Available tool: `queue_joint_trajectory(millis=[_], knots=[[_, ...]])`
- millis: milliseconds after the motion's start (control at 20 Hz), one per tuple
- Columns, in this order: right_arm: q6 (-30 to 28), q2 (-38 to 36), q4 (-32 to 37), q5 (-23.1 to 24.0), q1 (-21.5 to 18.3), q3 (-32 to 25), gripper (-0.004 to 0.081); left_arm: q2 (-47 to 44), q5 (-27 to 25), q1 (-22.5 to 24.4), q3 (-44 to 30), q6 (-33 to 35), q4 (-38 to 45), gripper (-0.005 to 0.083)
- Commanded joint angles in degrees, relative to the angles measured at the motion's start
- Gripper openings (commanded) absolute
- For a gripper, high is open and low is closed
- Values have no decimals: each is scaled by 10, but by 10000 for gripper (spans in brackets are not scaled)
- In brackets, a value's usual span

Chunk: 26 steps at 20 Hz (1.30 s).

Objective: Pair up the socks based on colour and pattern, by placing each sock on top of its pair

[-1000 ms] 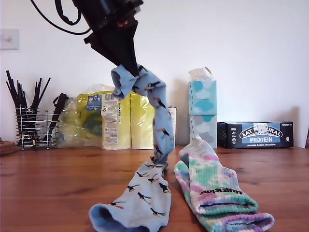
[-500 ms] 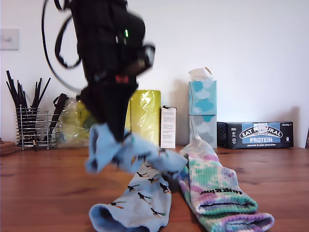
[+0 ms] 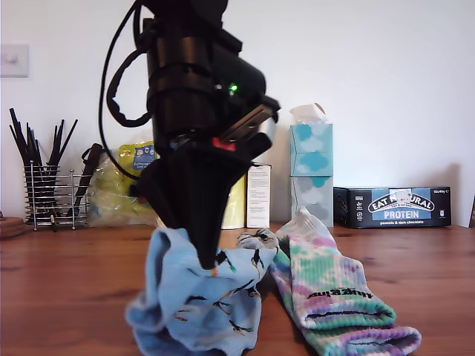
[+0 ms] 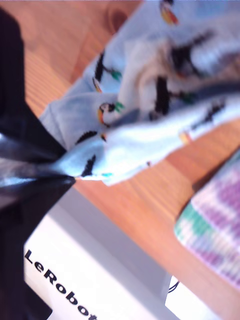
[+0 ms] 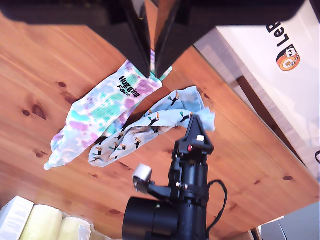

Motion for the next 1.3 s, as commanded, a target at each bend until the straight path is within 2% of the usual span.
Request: queue_joint_trajectory(millis=[0,50,100,300,400,650,700,900,1150,1250], knots=[[0,-2,7,0,-1,-12,-13,9,2,-4,-11,-2,5,536],[0,-2,7,0,-1,-12,-13,9,2,-4,-10,-2,7,627],[0,-2,7,0,-1,-12,-13,9,0,-3,-7,-2,8,659],[0,-2,10,0,-1,-12,-13,7,0,26,36,7,16,658],[0,-2,10,0,-1,-12,-13,7,-12,41,42,34,69,657],[0,-2,6,1,-1,-12,-13,8,-30,49,40,35,174,651],[0,-2,6,3,-1,-12,-13,9,-31,49,40,35,182,627],[0,-2,7,4,-1,-12,-13,24,-30,45,40,39,204,441],[0,-2,10,4,-1,-12,-13,59,-44,45,40,24,192,425],[0,-2,10,4,-1,-12,-13,61,-56,45,40,24,195,381]])
